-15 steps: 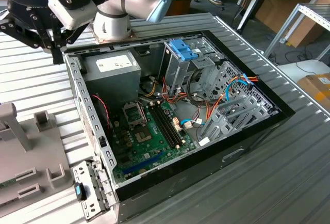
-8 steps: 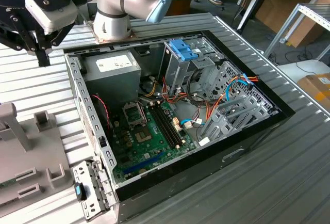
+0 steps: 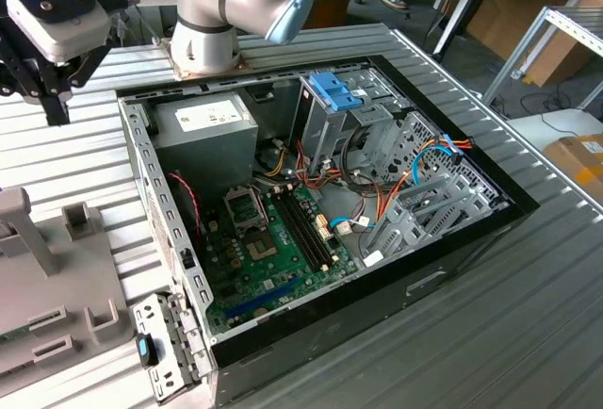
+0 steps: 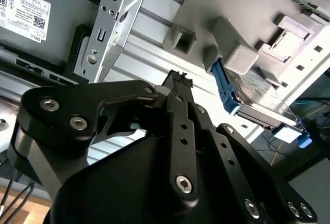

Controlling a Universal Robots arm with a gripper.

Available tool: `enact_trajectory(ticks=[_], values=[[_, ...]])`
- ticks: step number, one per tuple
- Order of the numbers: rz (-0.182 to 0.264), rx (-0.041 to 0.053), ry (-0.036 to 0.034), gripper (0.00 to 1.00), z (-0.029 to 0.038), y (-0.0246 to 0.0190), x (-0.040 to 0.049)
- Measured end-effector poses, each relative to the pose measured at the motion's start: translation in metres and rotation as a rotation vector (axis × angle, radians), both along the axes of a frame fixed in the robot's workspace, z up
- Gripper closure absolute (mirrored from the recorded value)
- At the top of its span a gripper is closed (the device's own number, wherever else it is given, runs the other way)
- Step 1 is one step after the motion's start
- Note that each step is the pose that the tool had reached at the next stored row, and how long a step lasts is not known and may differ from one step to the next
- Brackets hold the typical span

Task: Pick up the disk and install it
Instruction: 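Reach for the disk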

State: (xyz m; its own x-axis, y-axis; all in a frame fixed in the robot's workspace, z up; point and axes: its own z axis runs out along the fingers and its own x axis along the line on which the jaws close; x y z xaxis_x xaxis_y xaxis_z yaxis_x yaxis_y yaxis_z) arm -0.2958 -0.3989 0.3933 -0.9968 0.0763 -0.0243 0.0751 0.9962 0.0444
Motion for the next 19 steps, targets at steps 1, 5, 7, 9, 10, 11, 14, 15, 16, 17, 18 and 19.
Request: enact_trajectory(ticks=[1, 5, 7, 9, 10, 11, 14, 15, 16, 17, 18, 19], values=[[0.000, -0.0001, 0.0002, 0.89, 0.0001, 0.0000, -0.0046], [0.000, -0.0001, 0.0001, 0.89, 0.0000, 0.0000, -0.0127], [0.000, -0.0001, 0.0001, 0.89, 0.0000, 0.0000, -0.0135], [0.000, -0.0001, 0.0001, 0.89, 0.0000, 0.0000, -0.0150], [0.000, -0.0001, 0.0002, 0.89, 0.0001, 0.0000, -0.0157], [0.000, -0.0001, 0.0001, 0.89, 0.0000, 0.0000, -0.0167], [0.000, -0.0001, 0.0000, 0.89, 0.0000, 0.0000, -0.0228], [0.000, -0.0001, 0.0001, 0.89, 0.0001, 0.0000, -0.0230], [0.000, 0.0000, 0.0001, 0.89, 0.0000, 0.0000, -0.0232], [0.000, 0.0000, 0.0001, 0.89, 0.0000, 0.0000, -0.0232], [0.000, 0.0000, 0.0001, 0.89, 0.0000, 0.0000, -0.0233], [0.000, -0.0001, 0.0001, 0.89, 0.0000, 0.0000, -0.0249]])
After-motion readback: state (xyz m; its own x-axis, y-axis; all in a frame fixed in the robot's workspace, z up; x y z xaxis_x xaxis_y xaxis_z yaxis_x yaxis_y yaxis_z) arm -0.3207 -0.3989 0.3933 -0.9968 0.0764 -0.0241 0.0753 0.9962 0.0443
